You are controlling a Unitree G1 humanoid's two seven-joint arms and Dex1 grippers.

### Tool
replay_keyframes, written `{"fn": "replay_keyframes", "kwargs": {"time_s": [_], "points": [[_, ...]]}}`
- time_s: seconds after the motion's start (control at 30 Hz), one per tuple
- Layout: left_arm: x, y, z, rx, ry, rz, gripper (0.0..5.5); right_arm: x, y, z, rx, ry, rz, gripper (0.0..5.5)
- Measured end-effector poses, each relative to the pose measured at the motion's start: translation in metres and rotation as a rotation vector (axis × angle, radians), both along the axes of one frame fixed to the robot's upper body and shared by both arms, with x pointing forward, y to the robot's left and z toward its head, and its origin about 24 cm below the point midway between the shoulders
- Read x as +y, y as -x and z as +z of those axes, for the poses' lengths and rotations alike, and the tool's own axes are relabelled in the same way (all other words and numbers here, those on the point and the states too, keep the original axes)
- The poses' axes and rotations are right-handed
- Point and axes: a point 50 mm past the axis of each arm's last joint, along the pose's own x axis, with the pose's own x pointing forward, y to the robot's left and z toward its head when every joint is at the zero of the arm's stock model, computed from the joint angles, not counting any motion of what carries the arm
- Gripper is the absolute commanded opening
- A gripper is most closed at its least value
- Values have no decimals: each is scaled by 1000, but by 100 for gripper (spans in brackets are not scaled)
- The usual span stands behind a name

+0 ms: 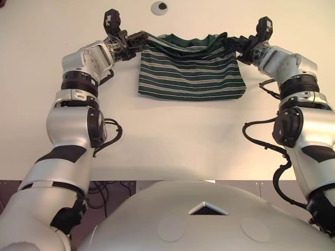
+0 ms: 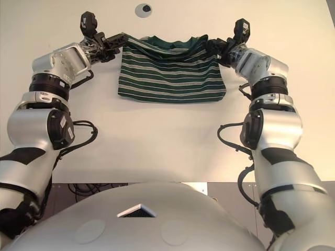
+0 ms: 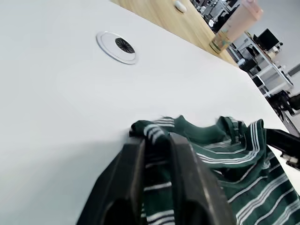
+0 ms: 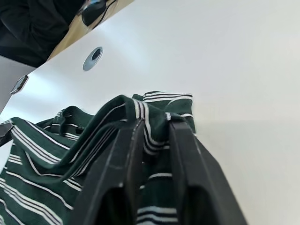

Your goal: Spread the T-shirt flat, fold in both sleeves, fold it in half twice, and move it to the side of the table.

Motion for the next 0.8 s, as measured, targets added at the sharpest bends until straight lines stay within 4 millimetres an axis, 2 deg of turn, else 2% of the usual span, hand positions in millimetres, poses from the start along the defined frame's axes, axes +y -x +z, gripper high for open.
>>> {"fn": "replay_keyframes", "kwargs": {"time_s": [0.17, 0.23, 0.3, 0.4, 0.53, 0.6, 0.67, 0.7, 0.77, 0.8], "points": [[1, -12, 9, 27, 8, 174, 107, -9, -12, 12, -51, 21, -179, 122], [4, -12, 3, 62, -41, 240, 107, -15, -16, 17, -70, 54, -269, 122], [6, -11, 1, 63, -73, 250, 107, -16, -17, 18, -91, 94, -266, 122], [6, -13, 4, 9, -163, 211, 107, -12, -18, 22, -156, 193, -154, 122], [-2, -16, 25, -162, -200, 38, 107, 6, -18, 37, -325, 255, 167, 122], [-6, -8, 28, -207, -203, -44, 107, 12, -11, 32, -353, 286, 298, 122], [-8, 7, 21, -223, -237, -115, 107, 14, -4, 21, -329, 316, 345, 122], [-8, 22, 13, -219, -286, -166, 107, 13, 0, 11, -282, 336, 338, 122], [-9, 42, -2, -190, -341, -225, 107, 13, 3, 1, -231, 377, 308, 122], [-9, 49, -9, -171, -368, -243, 107, 19, 3, -3, -216, 385, 304, 122]]}}
